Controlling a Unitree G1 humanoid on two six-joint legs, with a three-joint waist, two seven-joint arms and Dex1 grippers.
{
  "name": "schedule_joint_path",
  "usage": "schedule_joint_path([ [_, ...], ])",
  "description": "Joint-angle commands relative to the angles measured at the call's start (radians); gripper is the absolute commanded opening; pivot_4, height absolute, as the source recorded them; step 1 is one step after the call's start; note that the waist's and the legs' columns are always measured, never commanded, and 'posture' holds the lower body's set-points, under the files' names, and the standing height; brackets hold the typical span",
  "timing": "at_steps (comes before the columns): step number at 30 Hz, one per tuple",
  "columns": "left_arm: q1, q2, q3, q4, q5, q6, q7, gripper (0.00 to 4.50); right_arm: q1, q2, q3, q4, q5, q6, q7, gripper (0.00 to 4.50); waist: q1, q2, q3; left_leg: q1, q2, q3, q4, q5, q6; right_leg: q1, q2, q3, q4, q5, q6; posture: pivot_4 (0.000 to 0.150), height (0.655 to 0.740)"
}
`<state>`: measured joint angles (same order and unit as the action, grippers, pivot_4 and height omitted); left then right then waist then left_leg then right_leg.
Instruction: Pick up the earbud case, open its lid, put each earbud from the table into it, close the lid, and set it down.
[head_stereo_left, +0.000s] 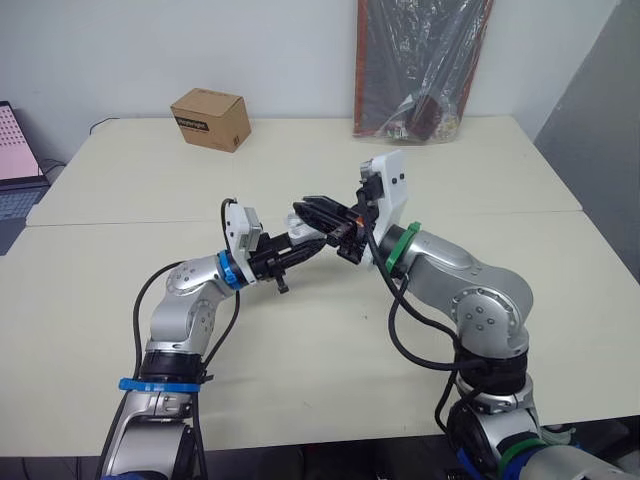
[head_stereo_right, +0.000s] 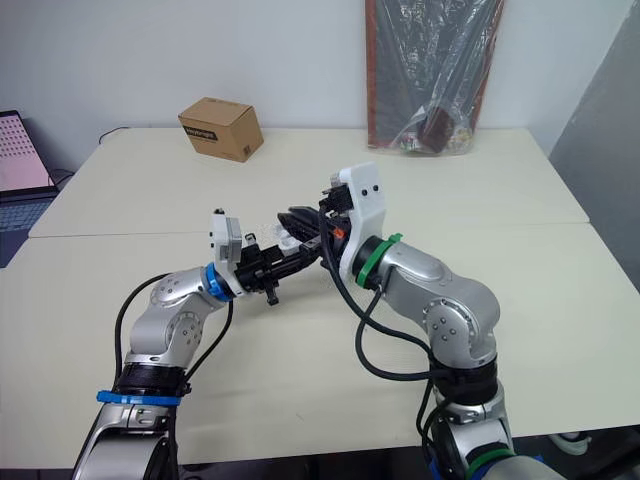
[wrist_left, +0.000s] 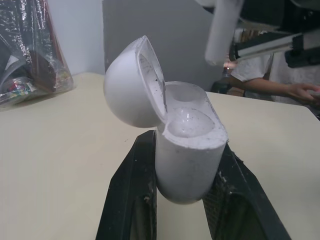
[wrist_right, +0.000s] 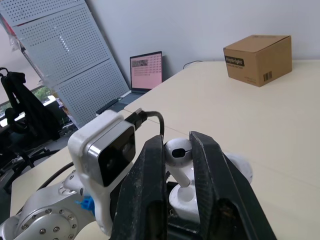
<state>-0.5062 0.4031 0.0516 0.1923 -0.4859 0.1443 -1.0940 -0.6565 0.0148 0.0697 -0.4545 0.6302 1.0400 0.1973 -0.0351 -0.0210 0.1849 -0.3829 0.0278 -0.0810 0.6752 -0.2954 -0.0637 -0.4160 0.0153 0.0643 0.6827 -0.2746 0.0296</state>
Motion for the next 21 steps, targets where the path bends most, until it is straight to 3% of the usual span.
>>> schedule_joint_path([
  [1, -0.022, 0.004, 0.022, -0.019, -0.017, 0.002, 0.006, 0.77, -0.008, 0.005, 0.014, -0.007, -0.023, -0.045, -0.011, 0.34, 0.000, 0.000, 0.000, 0.000, 0.000, 0.000, 0.000, 0.000, 0.000, 0.000, 0.000, 0.000, 0.000, 0.000, 0.000, 0.150, 0.7400],
  [21, -0.054, -0.024, 0.016, -0.071, -0.038, 0.042, 0.042, 0.77, -0.025, 0.027, 0.059, 0.063, -0.083, -0.072, -0.041, 0.34, 0.000, 0.000, 0.000, 0.000, 0.000, 0.000, 0.000, 0.000, 0.000, 0.000, 0.000, 0.000, 0.000, 0.000, 0.000, 0.150, 0.7400],
])
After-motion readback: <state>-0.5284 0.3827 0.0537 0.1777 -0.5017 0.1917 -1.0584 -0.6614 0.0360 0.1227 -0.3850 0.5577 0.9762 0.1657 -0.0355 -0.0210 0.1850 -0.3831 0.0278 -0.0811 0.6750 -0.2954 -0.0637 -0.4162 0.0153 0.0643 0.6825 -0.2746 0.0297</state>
